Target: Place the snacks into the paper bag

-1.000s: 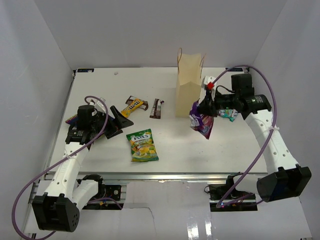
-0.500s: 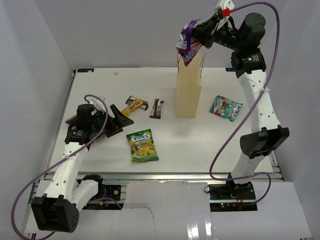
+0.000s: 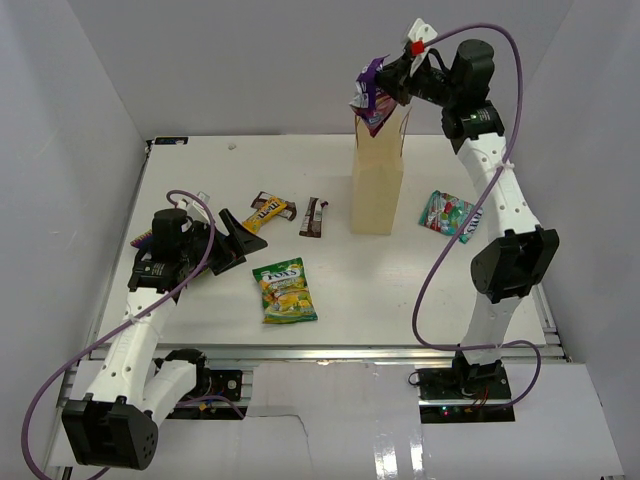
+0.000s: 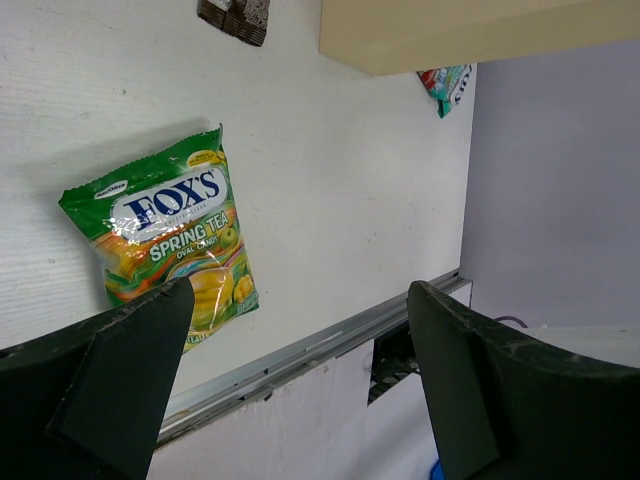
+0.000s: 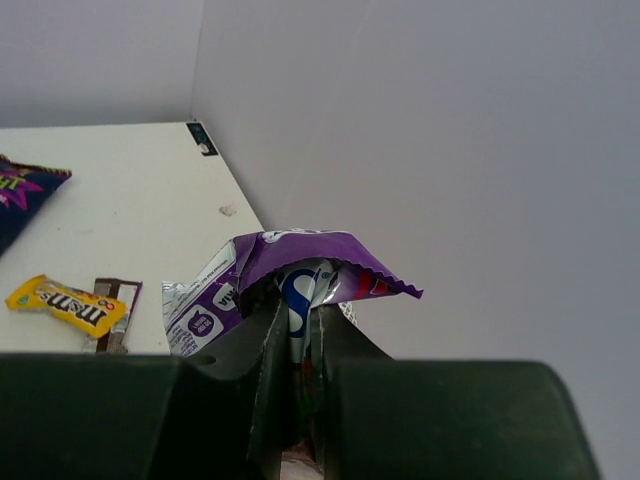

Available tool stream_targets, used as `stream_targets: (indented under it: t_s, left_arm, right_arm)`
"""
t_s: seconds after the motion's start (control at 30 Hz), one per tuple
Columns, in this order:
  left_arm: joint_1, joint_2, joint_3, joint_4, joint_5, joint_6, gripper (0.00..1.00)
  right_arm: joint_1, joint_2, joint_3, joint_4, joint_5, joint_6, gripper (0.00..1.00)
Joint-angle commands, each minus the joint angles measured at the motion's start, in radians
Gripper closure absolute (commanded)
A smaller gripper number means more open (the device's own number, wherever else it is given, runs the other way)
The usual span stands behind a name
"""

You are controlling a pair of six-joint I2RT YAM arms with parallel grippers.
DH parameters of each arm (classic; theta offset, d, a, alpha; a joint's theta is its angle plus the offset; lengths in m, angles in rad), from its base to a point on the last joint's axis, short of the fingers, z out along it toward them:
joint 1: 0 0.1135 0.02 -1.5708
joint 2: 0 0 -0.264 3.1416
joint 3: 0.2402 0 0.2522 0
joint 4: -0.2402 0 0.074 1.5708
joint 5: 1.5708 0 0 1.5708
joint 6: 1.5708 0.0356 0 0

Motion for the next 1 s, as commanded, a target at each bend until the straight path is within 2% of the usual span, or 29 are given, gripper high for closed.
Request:
stream_targets:
  t_s: [0.0,0.1,0.17,0.2,0.3,0.33,0.7,0.9,0.97]
  left_arm:
    - [-0.004,-0.018,0.027,0.0,-0.004,0.002,0.02]
    - [-0.003,-0.018,0.027,-0.001,-0.006,0.005,0.02]
    - [-0.003,-0.019,0.027,-0.001,-0.004,0.007,0.02]
    - [-0.003,-0.019,0.025,-0.001,-0.004,0.007,0.02]
    - [-0.003,-0.022,0.025,-0.004,-0.006,0.008,0.02]
    - [-0.004,-0.024,0.027,-0.004,-0.009,0.01,0.02]
    - [-0.009,-0.005,0.01,-0.021,-0.029,0.002,0.02]
    - [-0.026,0.018,0.013,-0.044,-0.068,0.0,0.02]
    - [-0.038,0.034,0.019,-0.091,-0.142,-0.009,0.02]
  right_arm:
    - [0.0,-0.07,-0.053,0.039,0.002,-0.108,0.9]
    - [0.0,-0.082,-0.111,-0.002,0.008,-0.153,0.85]
    - [0.0,-0.086,-0.133,-0.017,0.019,-0.174,0.74]
    - [0.0,-0.086,-0.137,-0.019,0.025,-0.177,0.57]
    - [-0.002,-0.096,-0.139,-0.026,0.036,-0.176,0.32]
    - [-0.002,-0.104,-0.136,-0.031,0.036,-0.174,0.3]
    - [-0.009,-0.193,-0.111,-0.18,0.022,-0.162,0.26]
    - [-0.032,-0.285,-0.225,-0.217,0.053,-0.113,0.26]
    - [-0.039,-0.337,-0.278,-0.229,0.087,-0.066,0.25]
